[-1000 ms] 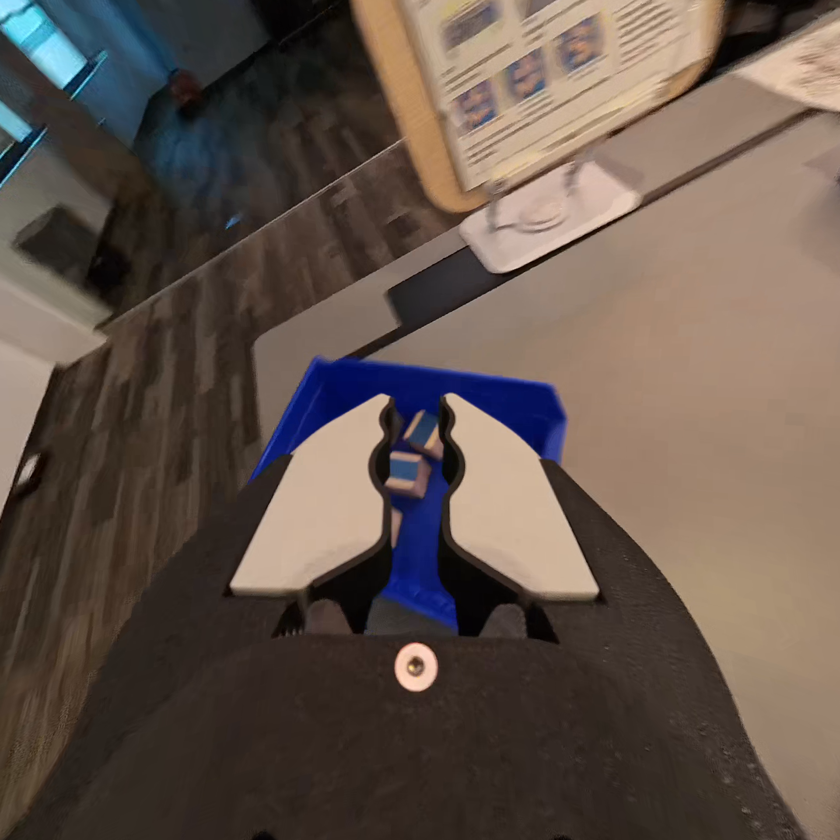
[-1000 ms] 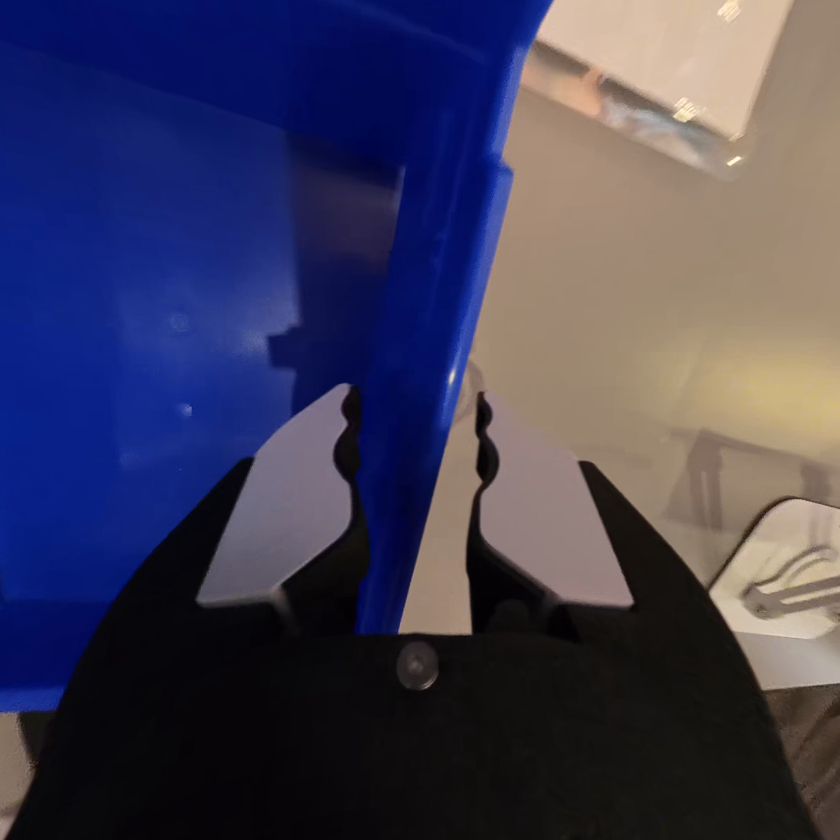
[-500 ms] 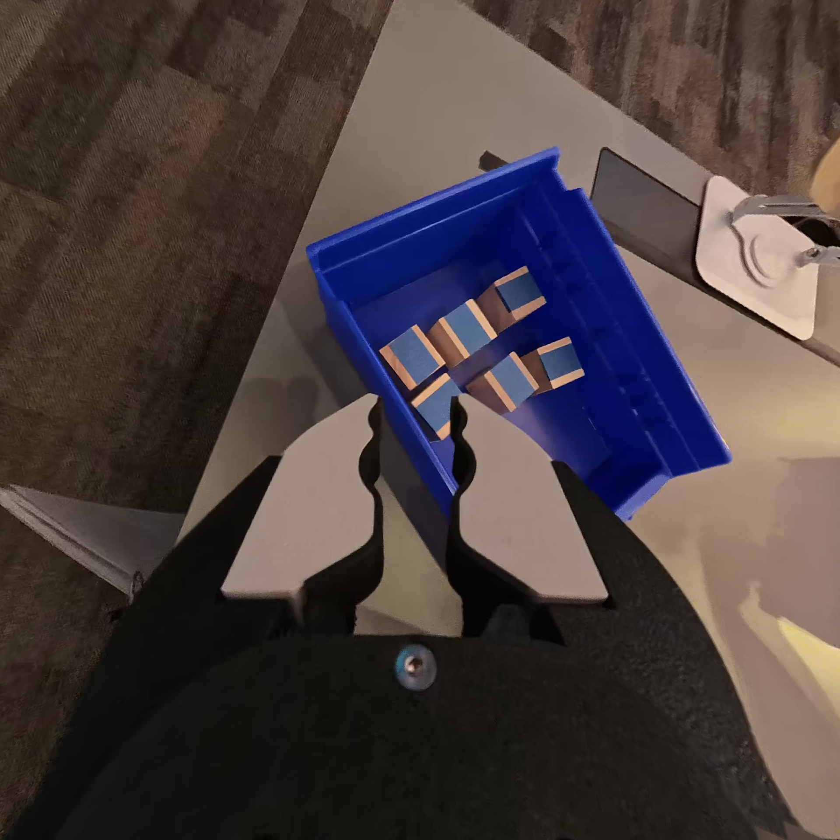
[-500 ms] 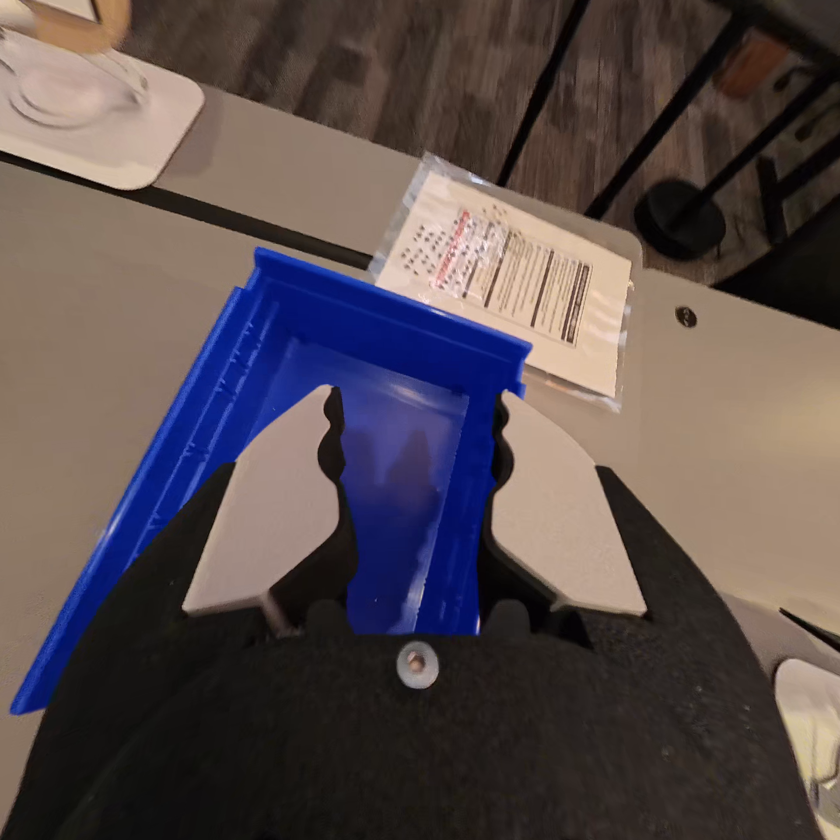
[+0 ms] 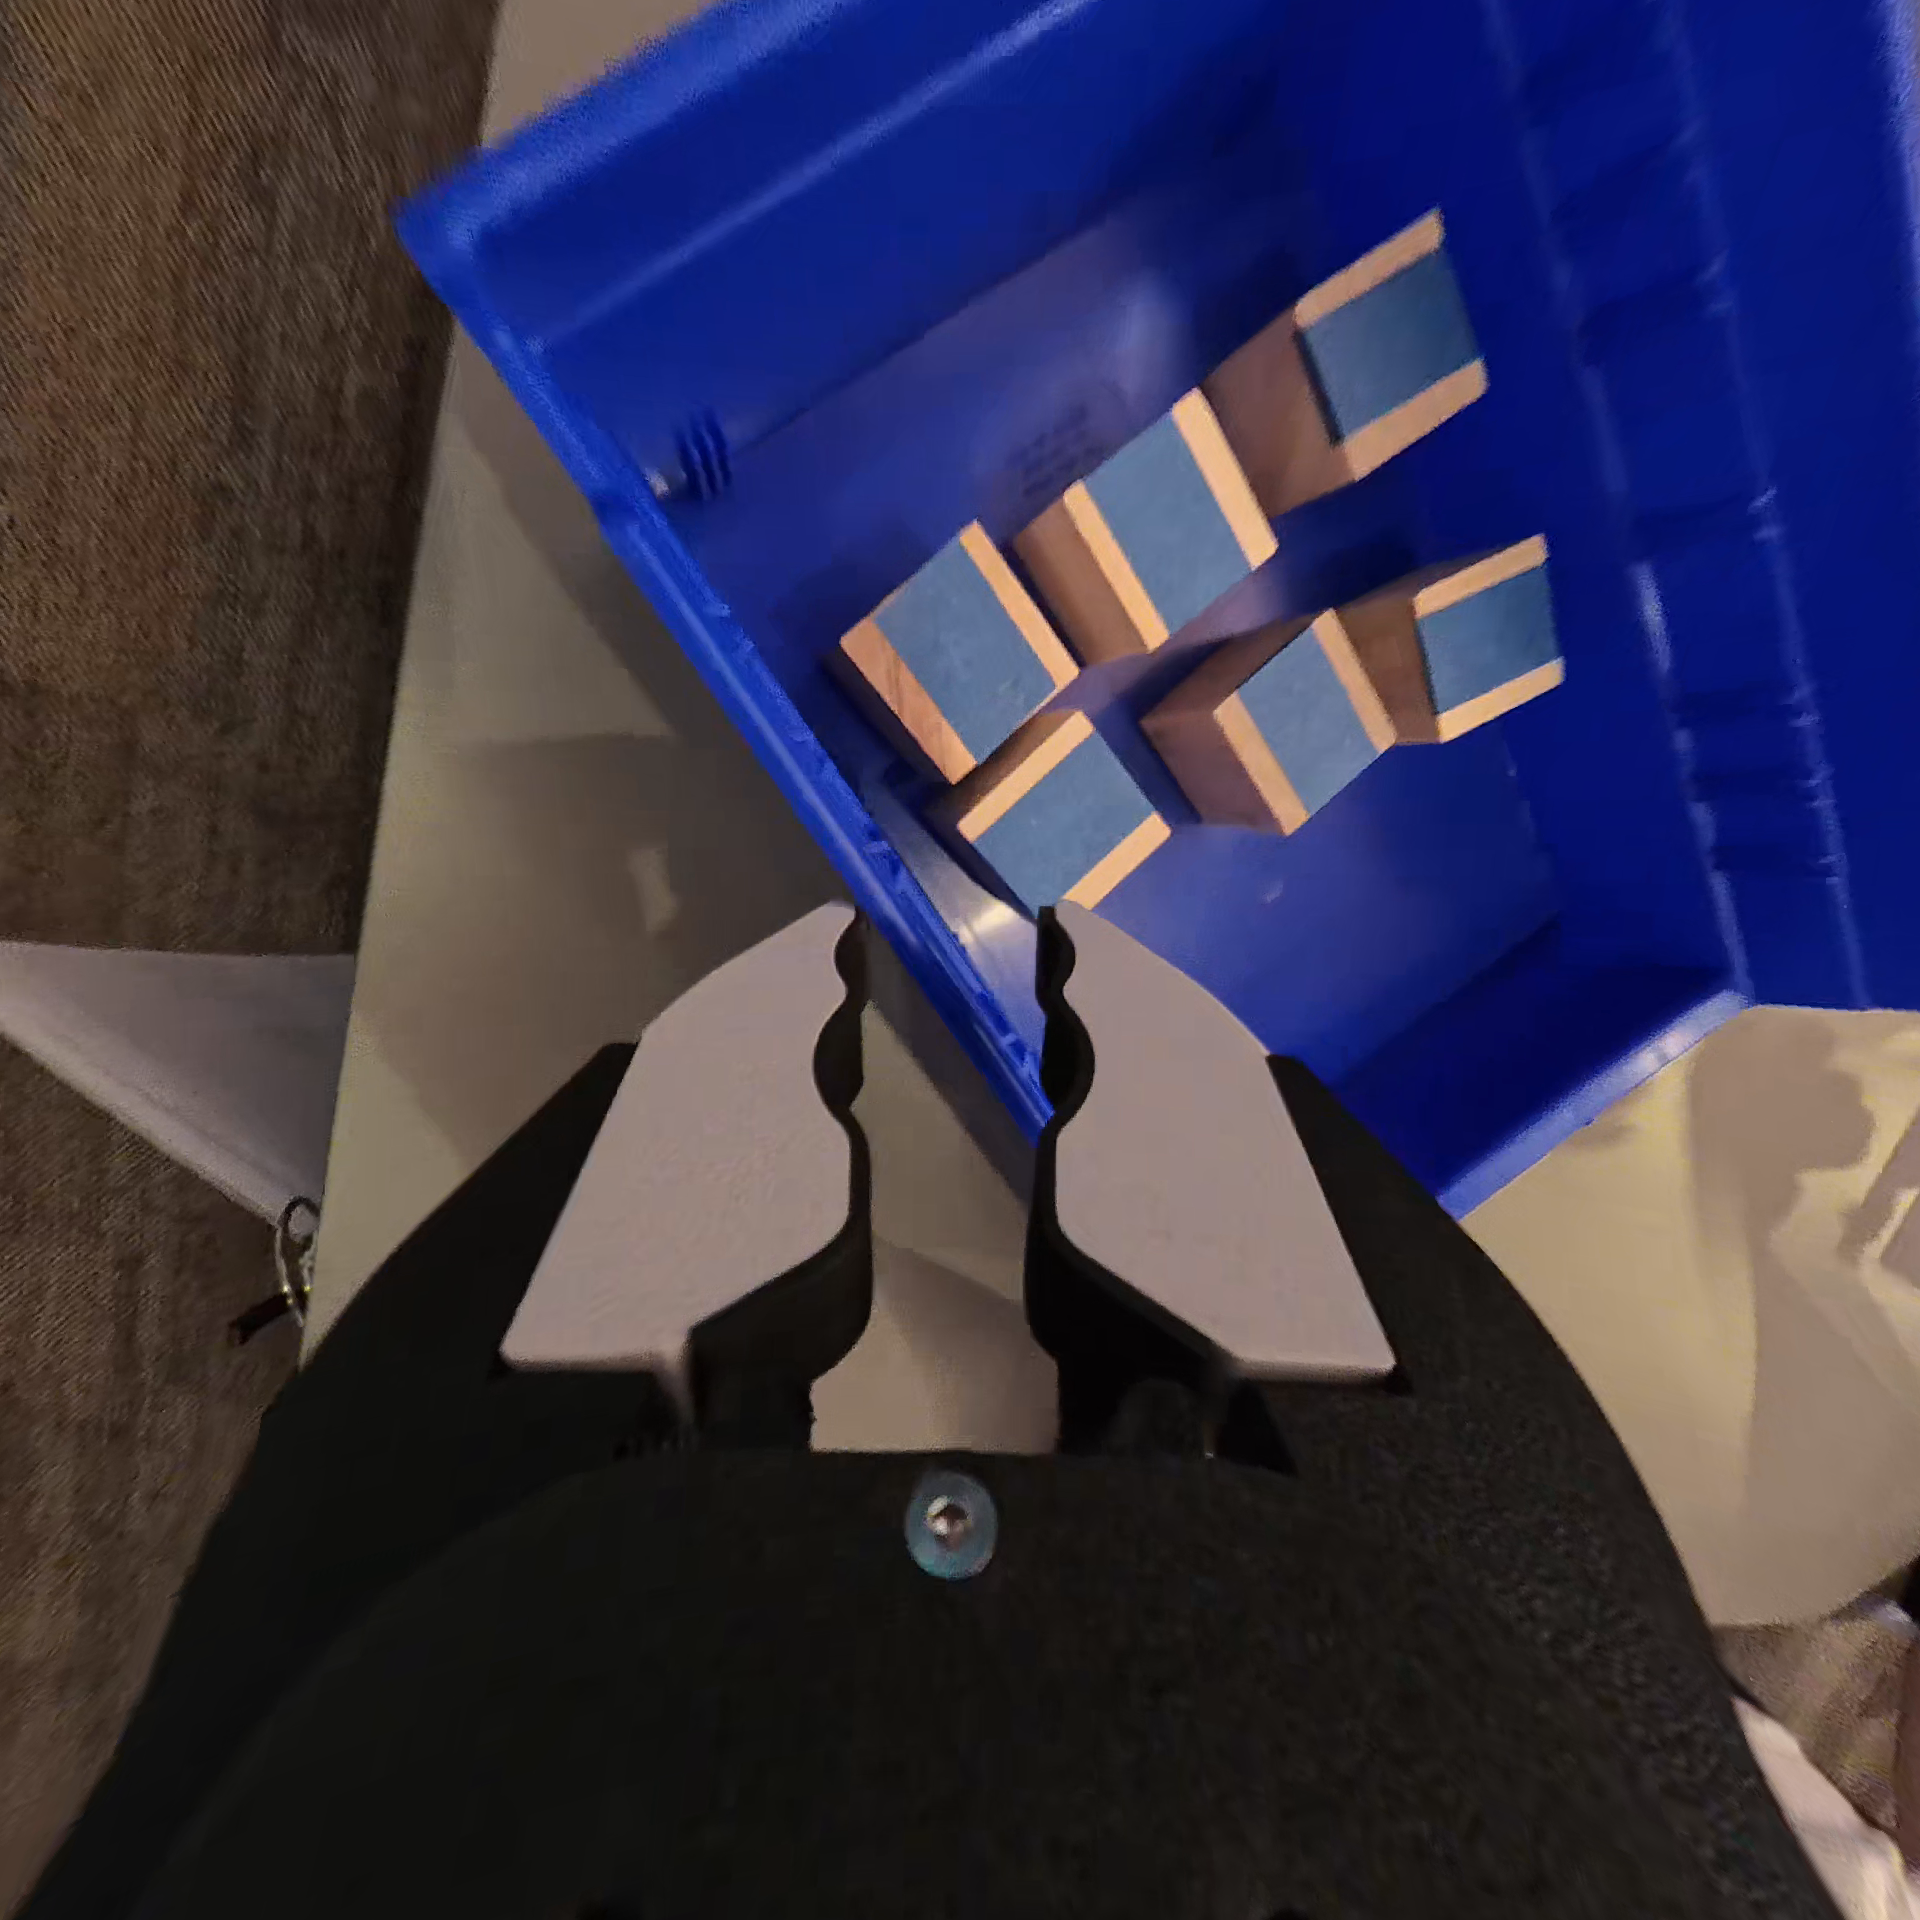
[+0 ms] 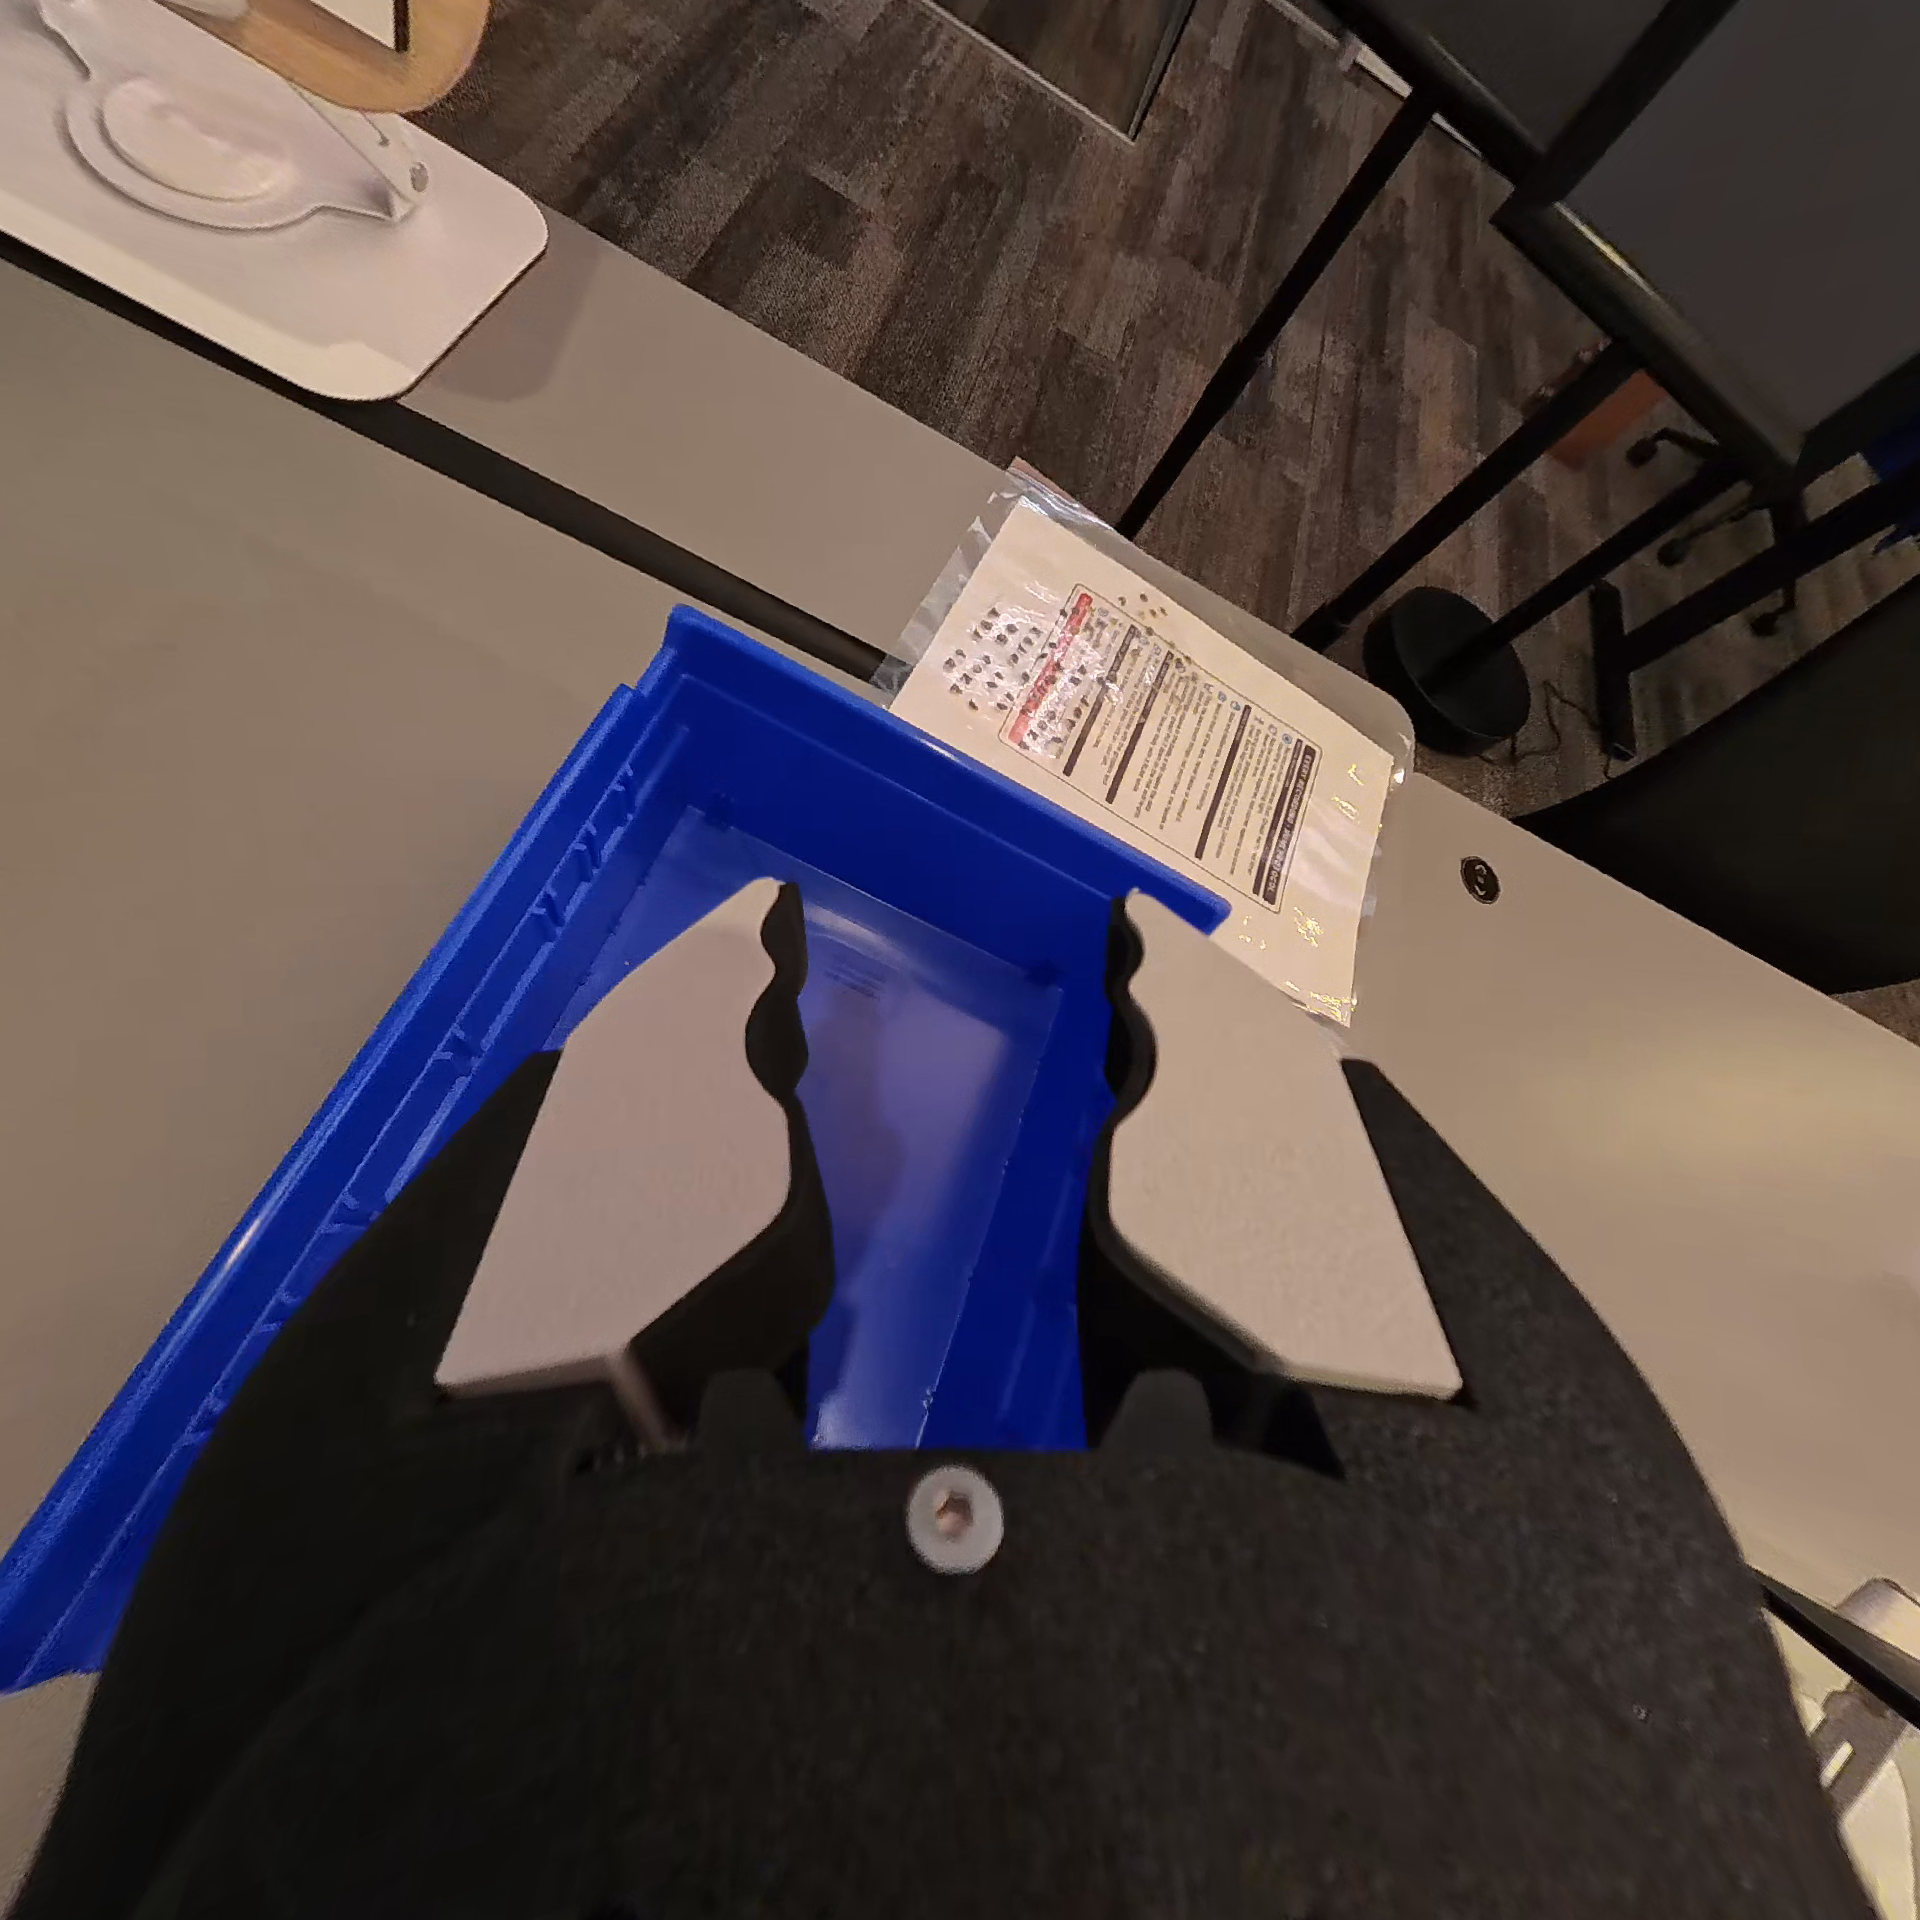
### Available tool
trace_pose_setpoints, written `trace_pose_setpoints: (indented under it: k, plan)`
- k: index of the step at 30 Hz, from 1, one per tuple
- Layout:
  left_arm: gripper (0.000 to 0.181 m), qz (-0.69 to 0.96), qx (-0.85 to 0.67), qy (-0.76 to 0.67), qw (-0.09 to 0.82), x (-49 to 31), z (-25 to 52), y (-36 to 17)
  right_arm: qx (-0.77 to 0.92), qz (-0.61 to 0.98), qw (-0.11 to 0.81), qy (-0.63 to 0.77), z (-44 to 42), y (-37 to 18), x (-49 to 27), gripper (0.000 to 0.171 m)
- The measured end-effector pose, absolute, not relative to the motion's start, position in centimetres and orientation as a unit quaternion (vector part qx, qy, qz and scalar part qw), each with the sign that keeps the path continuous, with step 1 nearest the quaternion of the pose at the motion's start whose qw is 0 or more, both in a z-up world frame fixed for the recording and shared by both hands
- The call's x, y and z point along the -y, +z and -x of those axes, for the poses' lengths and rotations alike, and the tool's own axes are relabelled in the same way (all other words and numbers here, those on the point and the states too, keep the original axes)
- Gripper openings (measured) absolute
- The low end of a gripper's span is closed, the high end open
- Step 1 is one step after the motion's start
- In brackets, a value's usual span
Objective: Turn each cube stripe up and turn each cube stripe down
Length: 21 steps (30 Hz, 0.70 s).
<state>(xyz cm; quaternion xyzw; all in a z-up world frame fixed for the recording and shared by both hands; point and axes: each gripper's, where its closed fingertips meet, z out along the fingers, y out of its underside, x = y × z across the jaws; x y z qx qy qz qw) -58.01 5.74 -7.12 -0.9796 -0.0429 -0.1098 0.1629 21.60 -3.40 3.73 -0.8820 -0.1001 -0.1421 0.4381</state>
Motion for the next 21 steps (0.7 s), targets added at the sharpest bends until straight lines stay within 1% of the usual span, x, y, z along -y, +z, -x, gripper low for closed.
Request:
trace_pose_setpoints:
  k: [2, 8, 15, 21]
  plan:
    - [0.022, 0.987, 0.029, -0.090, 0.130, -5.5, 57.9, -8.2, 0.096, 0.883, 0.438, -0.139, -21.9, 3.6, 3.5, 0.055]
    - [0.019, 0.991, 0.008, -0.073, 0.110, -5.5, 58.1, -8.2, 0.106, 0.888, 0.424, -0.141, -21.8, 2.9, 3.5, 0.055]
    - [0.011, 0.984, -0.039, -0.102, 0.142, -8.7, 56.7, -7.9, 0.126, 0.891, 0.413, -0.142, -20.8, 2.2, 3.1, 0.054]
    - [0.012, 0.981, -0.140, -0.067, 0.119, -10.5, 54.5, -7.9, 0.136, 0.900, 0.387, -0.145, -20.5, 0.9, 2.8, 0.054]
